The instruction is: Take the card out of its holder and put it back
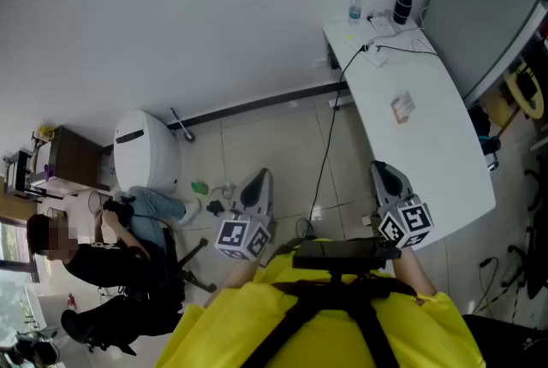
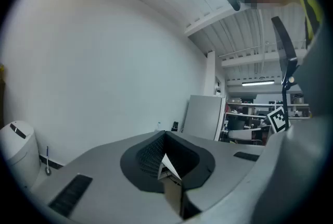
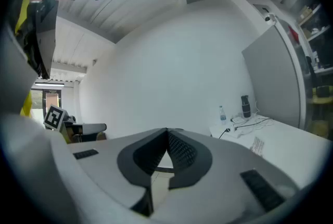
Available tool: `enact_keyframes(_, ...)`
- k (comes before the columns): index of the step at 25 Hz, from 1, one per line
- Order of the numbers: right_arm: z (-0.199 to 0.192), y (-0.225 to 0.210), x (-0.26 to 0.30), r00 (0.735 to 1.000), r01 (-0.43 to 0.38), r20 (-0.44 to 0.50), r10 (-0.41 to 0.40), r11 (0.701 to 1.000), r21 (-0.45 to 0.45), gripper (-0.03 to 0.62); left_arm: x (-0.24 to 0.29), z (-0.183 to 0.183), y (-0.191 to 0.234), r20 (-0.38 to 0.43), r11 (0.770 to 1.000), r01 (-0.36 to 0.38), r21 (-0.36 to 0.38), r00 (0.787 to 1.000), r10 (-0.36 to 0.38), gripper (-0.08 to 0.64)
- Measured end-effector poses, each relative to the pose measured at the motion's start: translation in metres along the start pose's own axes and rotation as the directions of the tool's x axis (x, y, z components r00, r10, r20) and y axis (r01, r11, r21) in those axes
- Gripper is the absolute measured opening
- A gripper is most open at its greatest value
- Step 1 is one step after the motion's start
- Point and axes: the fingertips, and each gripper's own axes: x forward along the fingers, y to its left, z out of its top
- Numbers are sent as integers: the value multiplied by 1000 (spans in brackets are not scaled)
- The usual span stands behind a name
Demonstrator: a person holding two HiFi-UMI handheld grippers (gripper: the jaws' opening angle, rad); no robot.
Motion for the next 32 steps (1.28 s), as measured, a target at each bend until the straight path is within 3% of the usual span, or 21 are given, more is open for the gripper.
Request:
enact_keyframes(9,4,-15,63,999,51,-15,-50,999,17,6,66,-8,33,-91,996,85,-9,992,-86,2)
enact_keyframes(15,0,-73,103,994,95,-61,-94,995,15,6,133,-13,40,-100,992,118,-37,988,-121,2)
enact_keyframes(23,43,-167,205,991,135,-12,-134,990,39,8,280,-10,51,-165,980,199,-25,966,-200,3)
enact_keyframes(25,53,-197,225,988,153,-3,-153,988,35,15,325,-3,41,-172,967,253,-8,953,-251,5)
enact_keyframes(27,55,-231,240,983,182,-5,-182,983,32,74,370,-1,27,-180,948,318,-3,933,-313,116)
enact_keyframes(28,54,-246,240,978,210,-5,-210,977,38,74,388,-3,18,-185,936,352,1,920,-346,121)
enact_keyframes(30,52,-269,226,955,294,10,-295,953,69,74,418,-11,-2,-212,903,429,17,884,-416,121)
enact_keyframes(32,48,-287,203,918,392,28,-397,915,98,74,446,-23,-23,-252,850,525,31,828,-502,122)
